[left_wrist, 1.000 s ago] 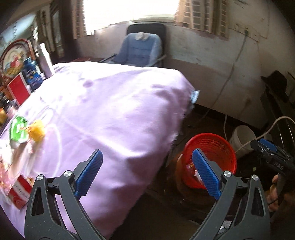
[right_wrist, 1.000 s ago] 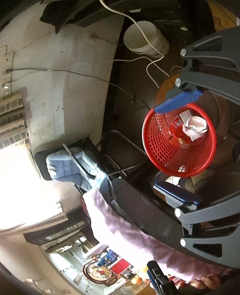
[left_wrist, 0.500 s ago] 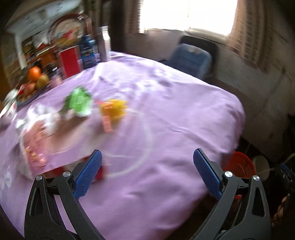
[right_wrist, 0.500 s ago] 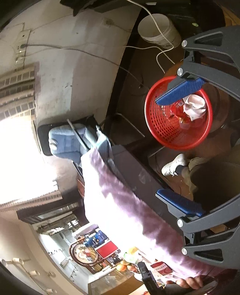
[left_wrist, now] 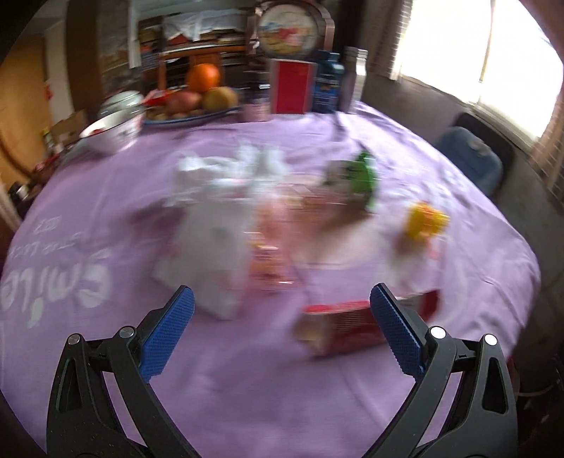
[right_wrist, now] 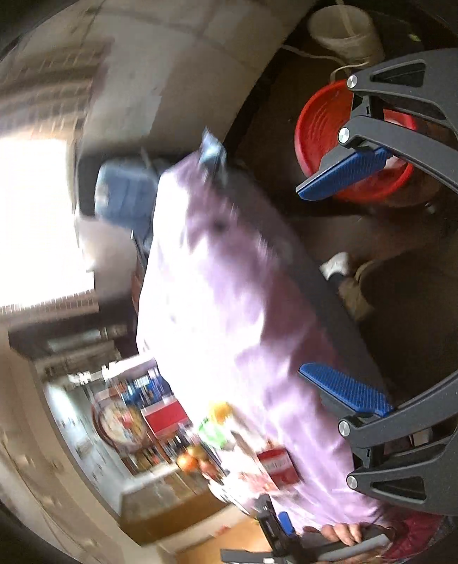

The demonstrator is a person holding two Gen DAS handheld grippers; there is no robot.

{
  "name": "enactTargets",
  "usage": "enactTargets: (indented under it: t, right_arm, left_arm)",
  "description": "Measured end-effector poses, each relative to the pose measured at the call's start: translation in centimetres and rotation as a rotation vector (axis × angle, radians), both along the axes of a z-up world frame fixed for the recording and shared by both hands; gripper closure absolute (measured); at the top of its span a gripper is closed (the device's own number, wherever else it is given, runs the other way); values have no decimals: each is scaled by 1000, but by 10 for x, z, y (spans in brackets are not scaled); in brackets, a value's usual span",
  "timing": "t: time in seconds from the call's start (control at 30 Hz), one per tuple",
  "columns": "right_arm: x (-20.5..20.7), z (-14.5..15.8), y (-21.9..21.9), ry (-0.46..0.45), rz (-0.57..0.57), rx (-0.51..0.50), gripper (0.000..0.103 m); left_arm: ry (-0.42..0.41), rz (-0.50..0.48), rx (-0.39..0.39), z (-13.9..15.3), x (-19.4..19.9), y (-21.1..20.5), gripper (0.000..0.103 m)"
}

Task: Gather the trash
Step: 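Move both tools back over the table toward the Budweiser carton, then grasp the red-and-white Budweiser carton with the right tool and lift it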

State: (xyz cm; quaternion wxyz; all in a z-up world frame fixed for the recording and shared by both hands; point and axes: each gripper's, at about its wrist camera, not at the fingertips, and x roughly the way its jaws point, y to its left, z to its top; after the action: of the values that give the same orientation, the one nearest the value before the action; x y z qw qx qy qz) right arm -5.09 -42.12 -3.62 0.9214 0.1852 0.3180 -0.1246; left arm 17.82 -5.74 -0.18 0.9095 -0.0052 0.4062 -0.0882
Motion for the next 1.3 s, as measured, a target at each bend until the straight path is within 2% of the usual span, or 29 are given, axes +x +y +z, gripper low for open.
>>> enactTargets:
  t: [0.2,0.37,0.5,0.63,0.93,1.13,1.23,1.3]
  right_arm:
    - [45,14,53,-9,158,-42,7]
    - [80,17,95,8,285,-67,7]
    - [110,22,129,15,372,-116,7]
    - [135,26,153,9,431,-153,7]
    - [181,13,176,72,488,-122,7]
    - [177,5,191,88,583,-43,7]
    - [165,8,206,78,639,-75,8]
    - [161,15,206,39,595,-142,7]
  left_arm:
    - [57,88,-64,-8,11,54,7]
    - [80,157,-87,-18,16,86,7]
    - [131,156,-215,-26,23,102,7]
    - [163,140,-254,-31,26,102,7]
    - [181,119,-245,-34,29,95,7]
    - [181,119,-252,-34,29,96,7]
    - [181,120,-256,-34,28,97,7]
    - [180,120,-258,-34,28,97,7]
